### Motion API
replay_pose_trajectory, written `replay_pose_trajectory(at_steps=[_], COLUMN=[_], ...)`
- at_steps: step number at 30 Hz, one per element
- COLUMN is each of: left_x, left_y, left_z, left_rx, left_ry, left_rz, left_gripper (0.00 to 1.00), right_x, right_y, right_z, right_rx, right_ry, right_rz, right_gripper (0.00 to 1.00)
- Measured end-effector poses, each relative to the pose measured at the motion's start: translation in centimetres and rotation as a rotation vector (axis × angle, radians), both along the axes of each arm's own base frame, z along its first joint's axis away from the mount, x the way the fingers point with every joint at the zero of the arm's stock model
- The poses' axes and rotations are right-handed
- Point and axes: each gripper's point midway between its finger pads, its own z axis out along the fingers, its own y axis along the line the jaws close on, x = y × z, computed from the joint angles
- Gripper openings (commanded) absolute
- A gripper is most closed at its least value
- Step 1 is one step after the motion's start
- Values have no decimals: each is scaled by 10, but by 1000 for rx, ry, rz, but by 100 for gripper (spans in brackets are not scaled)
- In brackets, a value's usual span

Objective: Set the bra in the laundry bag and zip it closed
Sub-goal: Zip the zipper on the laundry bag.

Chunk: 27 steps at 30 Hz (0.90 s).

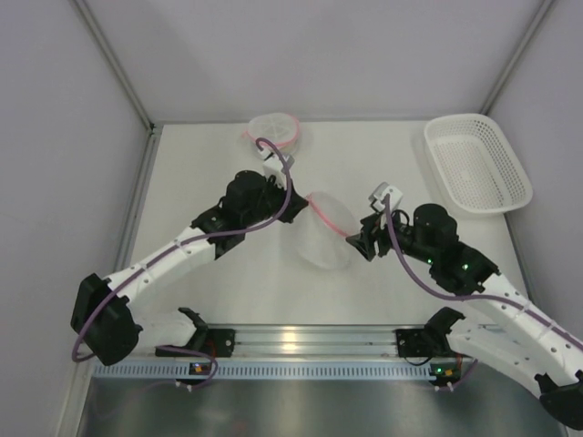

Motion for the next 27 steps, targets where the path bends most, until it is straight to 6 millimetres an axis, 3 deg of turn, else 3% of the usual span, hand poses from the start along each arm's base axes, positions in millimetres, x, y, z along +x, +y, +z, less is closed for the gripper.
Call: replay_pose_trajectory(at_steps=[1, 2, 3, 9, 11, 19, 27], left_x=[0, -1, -2, -7, -8, -17, -30], left_y=[1, 2, 1, 1, 0, 0, 4], left_z=[1, 2, 3, 10, 13, 18, 20], left_rx=[2, 3, 3, -10, -16, -29, -43], left_ry=[-5, -11, -15, -28, -31, -42, -47], left_rz=[-3, -8, -15, -38, -44, -65, -102], left_gripper=[0, 0, 0, 0, 0, 0, 0], right_x=[0, 0, 1, 11, 17, 32, 48], right_y=[1, 2, 5, 31, 42, 72, 83], right_z=[1, 5, 11, 62, 65, 12, 2], right_rx=[-2, 0, 10, 56, 52, -74, -147], right_ry=[9, 13, 16, -39, -41, 43, 14], right_rz=[1, 7, 14, 99, 128, 219, 226], right_gripper=[66, 81, 84, 84, 81, 76, 70])
